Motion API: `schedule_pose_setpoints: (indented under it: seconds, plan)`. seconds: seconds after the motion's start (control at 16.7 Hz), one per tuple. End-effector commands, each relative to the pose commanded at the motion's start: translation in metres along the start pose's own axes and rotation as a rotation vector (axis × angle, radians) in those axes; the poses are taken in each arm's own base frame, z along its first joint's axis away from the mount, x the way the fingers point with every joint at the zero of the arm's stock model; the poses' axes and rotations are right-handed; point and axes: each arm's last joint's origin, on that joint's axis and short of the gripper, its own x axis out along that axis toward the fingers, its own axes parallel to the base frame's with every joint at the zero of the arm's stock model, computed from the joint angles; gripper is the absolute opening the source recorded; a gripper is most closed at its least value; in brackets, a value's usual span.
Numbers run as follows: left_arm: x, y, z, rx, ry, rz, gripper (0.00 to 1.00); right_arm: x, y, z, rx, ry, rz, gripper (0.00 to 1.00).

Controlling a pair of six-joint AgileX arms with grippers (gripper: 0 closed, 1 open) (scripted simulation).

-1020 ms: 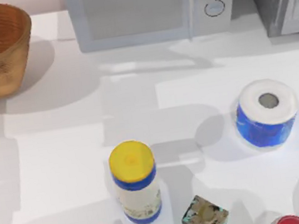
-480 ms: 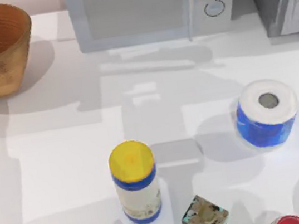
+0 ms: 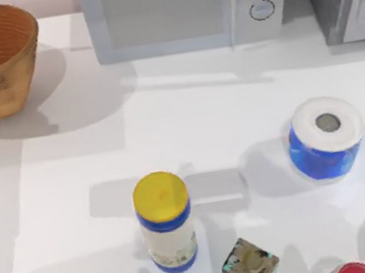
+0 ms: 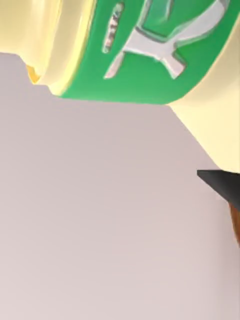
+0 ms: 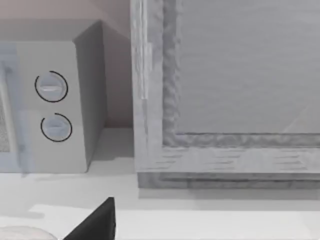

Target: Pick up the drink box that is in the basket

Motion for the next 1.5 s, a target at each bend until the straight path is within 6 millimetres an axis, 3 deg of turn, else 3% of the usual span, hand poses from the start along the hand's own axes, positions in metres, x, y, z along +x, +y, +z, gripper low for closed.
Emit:
schedule_pose_setpoints:
  seconds: [0.24, 0.48, 0.66, 0.84, 1.26, 1.5]
  plan:
    - [-0.077, -0.009, -0.034, 0.004, -0.031, 0.002, 0.00, 0.000, 0.000, 0.000, 0.000, 0.000, 0.000, 1.00]
    - [-0.120, -0.013, -0.090, 0.006, -0.039, 0.006, 0.00, 0.000, 0.000, 0.000, 0.000, 0.000, 0.000, 1.00]
    - [-0.129, -0.014, -0.128, 0.008, -0.017, 0.009, 0.00, 0.000, 0.000, 0.000, 0.000, 0.000, 0.000, 1.00]
    - [-0.130, -0.014, -0.148, 0.009, 0.003, 0.011, 0.00, 0.000, 0.000, 0.000, 0.000, 0.000, 0.000, 1.00]
    - [-0.130, -0.014, -0.148, 0.009, 0.007, 0.017, 0.00, 0.000, 0.000, 0.000, 0.000, 0.000, 0.000, 1.00]
    - [-0.125, -0.019, -0.124, -0.002, 0.014, 0.058, 0.00, 0.000, 0.000, 0.000, 0.000, 0.000, 0.000, 1.00]
